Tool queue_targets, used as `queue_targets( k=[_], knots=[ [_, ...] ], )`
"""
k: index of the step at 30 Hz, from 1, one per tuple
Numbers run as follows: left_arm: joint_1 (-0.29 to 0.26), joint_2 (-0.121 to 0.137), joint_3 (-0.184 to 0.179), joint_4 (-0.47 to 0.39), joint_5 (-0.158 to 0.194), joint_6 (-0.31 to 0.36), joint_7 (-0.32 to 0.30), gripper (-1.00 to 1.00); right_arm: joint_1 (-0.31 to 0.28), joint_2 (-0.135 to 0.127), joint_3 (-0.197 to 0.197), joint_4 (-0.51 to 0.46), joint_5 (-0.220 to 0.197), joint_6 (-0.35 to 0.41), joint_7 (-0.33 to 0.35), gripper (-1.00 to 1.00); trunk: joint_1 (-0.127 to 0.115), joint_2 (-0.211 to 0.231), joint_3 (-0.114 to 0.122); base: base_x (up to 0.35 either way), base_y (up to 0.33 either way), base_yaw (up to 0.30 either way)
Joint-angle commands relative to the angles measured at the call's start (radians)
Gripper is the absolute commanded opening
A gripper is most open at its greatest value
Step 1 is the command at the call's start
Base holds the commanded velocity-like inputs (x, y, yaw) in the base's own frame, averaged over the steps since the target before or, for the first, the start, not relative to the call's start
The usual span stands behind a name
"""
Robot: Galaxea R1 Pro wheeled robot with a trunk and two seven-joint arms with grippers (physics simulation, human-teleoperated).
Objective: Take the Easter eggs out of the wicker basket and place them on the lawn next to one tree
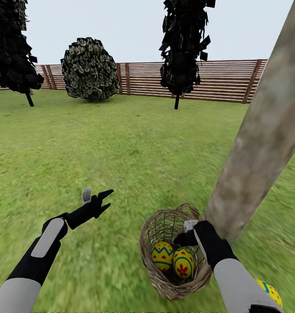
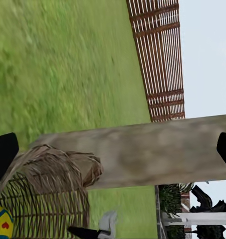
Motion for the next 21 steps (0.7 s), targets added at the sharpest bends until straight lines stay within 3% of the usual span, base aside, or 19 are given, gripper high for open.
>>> queue_targets(
  k=[1, 15, 21],
  knots=[
    [-0.001, 0.001, 0.000, 0.000, 0.001, 0.003, -0.003, 1.00, -0.001, 0.001, -0.006, 0.001, 0.010, -0.001, 0.006, 1.00, 0.004, -0.008, -0.004, 0.000, 0.000, 0.000],
    [-0.001, -0.001, 0.000, 0.003, 0.001, 0.003, -0.002, 1.00, -0.001, 0.017, -0.007, 0.068, 0.008, -0.103, -0.082, 1.00, 0.057, -0.106, -0.048, 0.000, 0.000, 0.000],
    [-0.001, -0.001, 0.000, 0.003, 0.001, 0.003, -0.002, 1.00, -0.001, 0.016, -0.008, 0.067, 0.008, -0.126, -0.124, 1.00, 0.061, -0.109, -0.071, 0.000, 0.000, 0.000]
  ],
)
